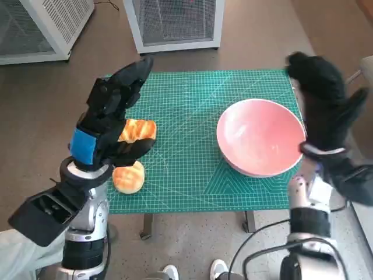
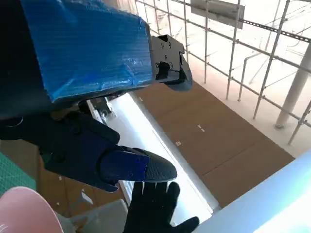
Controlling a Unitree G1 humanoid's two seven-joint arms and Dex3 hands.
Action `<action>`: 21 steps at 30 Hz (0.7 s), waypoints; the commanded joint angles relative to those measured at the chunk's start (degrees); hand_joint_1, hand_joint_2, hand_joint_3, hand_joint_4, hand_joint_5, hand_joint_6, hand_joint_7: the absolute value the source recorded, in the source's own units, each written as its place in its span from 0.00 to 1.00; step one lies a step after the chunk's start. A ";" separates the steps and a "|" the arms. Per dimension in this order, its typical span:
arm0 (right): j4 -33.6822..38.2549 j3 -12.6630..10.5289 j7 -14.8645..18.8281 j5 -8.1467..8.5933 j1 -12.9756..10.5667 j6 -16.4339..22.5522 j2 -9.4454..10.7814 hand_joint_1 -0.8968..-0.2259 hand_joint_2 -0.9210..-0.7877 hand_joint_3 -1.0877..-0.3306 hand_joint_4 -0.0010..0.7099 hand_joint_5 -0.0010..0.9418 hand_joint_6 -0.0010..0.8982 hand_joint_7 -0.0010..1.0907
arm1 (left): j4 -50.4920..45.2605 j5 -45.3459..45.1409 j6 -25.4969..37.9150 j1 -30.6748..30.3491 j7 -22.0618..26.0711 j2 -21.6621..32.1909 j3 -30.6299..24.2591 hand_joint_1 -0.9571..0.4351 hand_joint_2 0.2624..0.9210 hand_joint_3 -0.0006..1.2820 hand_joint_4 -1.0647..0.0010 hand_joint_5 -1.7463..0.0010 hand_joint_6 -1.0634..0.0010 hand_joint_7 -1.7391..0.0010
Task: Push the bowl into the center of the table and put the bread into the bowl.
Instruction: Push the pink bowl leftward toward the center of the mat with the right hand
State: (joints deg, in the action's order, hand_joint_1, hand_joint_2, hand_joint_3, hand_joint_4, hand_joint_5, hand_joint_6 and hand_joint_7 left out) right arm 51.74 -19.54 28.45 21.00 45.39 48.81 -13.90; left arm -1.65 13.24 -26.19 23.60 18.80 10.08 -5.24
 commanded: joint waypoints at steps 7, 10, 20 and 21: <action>15.57 -2.01 -12.65 -5.92 0.41 -1.56 -5.82 0.54 0.00 0.39 0.46 0.00 0.00 0.61 | 0.24 -0.56 -1.44 -1.08 -0.16 -0.14 -0.12 0.29 1.00 0.19 0.73 1.00 0.90 0.69; 17.68 -2.35 -14.71 -6.34 0.27 -3.31 -6.11 0.55 0.00 0.38 0.46 0.00 0.00 0.61 | 0.47 -0.63 -1.66 -1.13 -0.23 -0.18 -0.12 0.29 1.00 0.19 0.73 1.00 0.90 0.70; 21.84 -3.16 -18.05 -6.10 -0.98 -12.05 -5.37 0.61 0.00 0.40 0.47 0.00 0.06 0.55 | 0.43 -0.71 -1.38 -1.06 -0.56 -0.23 -0.16 0.29 1.00 0.19 0.72 0.99 0.88 0.70; 22.03 -3.46 -17.57 -5.72 -1.20 -12.94 -5.19 0.62 0.00 0.40 0.47 0.01 0.07 0.55 | 0.47 -0.64 -1.40 -1.07 -0.51 -0.20 -0.20 0.30 1.00 0.19 0.72 0.99 0.88 0.70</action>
State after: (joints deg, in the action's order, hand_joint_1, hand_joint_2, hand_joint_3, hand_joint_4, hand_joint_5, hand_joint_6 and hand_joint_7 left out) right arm 72.27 -22.39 11.01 15.37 46.00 39.25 -19.95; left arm -1.17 13.07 -27.26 23.17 18.64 9.92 -5.31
